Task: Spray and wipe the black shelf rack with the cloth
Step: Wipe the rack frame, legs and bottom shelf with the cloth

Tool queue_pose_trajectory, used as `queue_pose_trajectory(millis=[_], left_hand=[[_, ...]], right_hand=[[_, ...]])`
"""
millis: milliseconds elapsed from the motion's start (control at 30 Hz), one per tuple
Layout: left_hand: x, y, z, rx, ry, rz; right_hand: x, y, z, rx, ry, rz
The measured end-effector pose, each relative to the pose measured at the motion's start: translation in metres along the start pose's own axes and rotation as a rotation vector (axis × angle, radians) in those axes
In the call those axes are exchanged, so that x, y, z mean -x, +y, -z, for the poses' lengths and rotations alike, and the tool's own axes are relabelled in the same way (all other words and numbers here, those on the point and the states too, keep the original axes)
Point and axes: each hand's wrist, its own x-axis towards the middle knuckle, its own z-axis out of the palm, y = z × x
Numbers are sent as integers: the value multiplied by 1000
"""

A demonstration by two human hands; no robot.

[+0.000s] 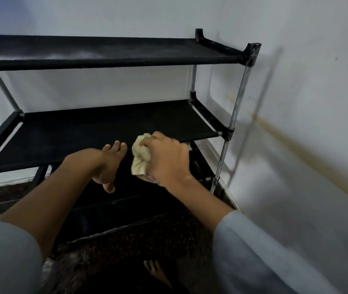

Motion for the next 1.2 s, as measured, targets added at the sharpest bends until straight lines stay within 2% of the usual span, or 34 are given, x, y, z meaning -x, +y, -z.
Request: queue_pose_trajectory(millis=[67, 267, 467, 600, 733, 800, 867, 933, 1067, 1200], left_hand=[[0, -3, 1, 28, -15, -21], [0, -6, 1, 49, -13, -39], [2, -5, 4, 90, -13, -40], [0, -1, 4, 73, -15, -17], [-1, 2, 1, 45, 2, 1], [-1, 0, 0, 62, 4, -7], [1, -2, 0, 81, 2, -25], [1, -5, 0, 92, 1, -42], [1, -7, 1, 134, -2, -63], [4, -12, 2, 214, -4, -95]], right_hand=[[-1, 31, 7, -18, 3, -81], [11, 112, 26, 51, 152, -394], [1, 91, 24, 141, 175, -478], [-3, 43, 13, -9, 124, -356], [-2, -17, -2, -50, 74, -62], [-2, -19, -1, -33, 37, 21], [-4, 1, 6, -42, -9, 19], [-3, 29, 15, -27, -25, -49], [3, 81, 27, 3, 68, -268], [2, 102, 30, 2, 127, -458]])
